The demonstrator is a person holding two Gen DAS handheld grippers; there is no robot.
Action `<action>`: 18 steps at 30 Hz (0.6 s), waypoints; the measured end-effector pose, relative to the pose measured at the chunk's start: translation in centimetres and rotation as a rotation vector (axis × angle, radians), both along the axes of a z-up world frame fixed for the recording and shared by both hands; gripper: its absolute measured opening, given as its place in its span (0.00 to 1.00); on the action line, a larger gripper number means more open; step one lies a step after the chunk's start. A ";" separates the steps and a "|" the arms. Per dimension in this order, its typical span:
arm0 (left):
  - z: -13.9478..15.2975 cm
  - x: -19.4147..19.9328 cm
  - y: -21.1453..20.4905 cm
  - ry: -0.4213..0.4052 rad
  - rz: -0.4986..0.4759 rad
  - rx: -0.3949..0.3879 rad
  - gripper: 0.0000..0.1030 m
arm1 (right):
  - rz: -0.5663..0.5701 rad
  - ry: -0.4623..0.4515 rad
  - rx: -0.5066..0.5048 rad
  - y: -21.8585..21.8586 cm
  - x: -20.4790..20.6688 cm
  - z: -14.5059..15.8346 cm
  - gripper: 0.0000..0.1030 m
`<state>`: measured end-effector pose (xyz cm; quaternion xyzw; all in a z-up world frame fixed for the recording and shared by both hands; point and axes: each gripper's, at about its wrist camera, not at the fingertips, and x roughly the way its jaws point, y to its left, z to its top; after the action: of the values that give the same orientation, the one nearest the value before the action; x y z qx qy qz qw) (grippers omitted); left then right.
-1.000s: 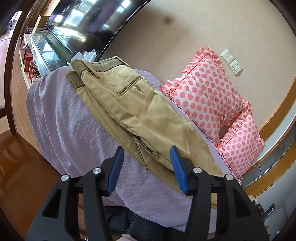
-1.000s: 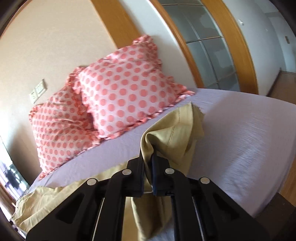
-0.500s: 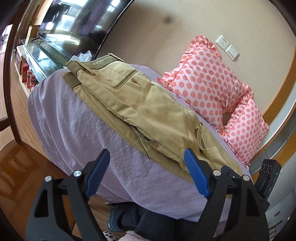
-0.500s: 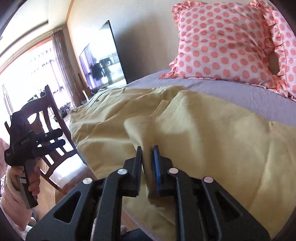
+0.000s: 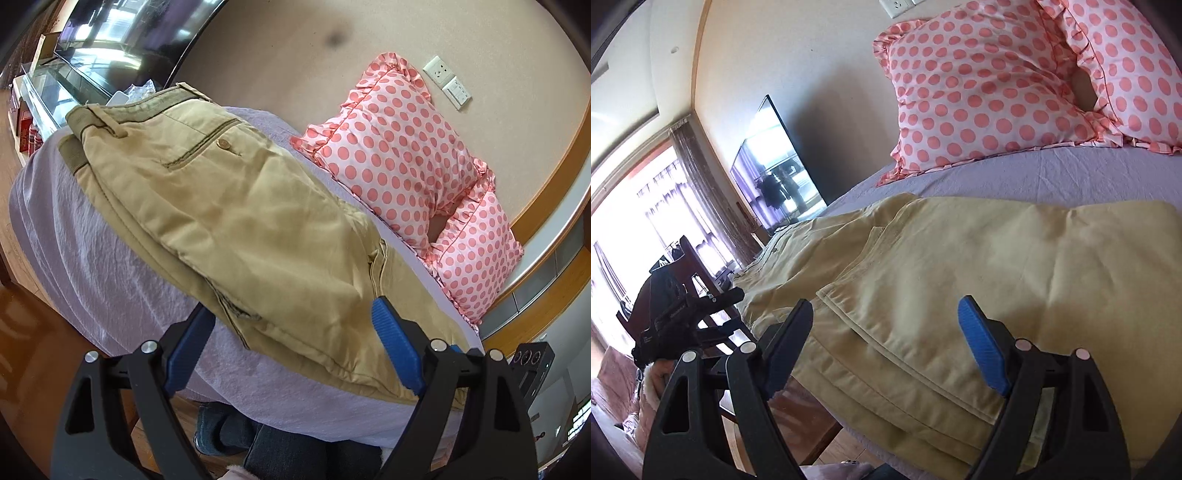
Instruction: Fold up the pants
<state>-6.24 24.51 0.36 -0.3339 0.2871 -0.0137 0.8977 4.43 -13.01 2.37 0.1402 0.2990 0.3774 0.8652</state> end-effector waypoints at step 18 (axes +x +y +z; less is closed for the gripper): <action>7.2 5.1 2.4 -0.030 0.199 0.187 0.11 | -0.136 -0.052 0.047 -6.3 -0.9 1.6 0.92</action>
<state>-1.15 26.96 7.55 -0.2755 0.2392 0.0971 0.9260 3.50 -19.31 3.97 0.1704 0.2573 0.3281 0.8928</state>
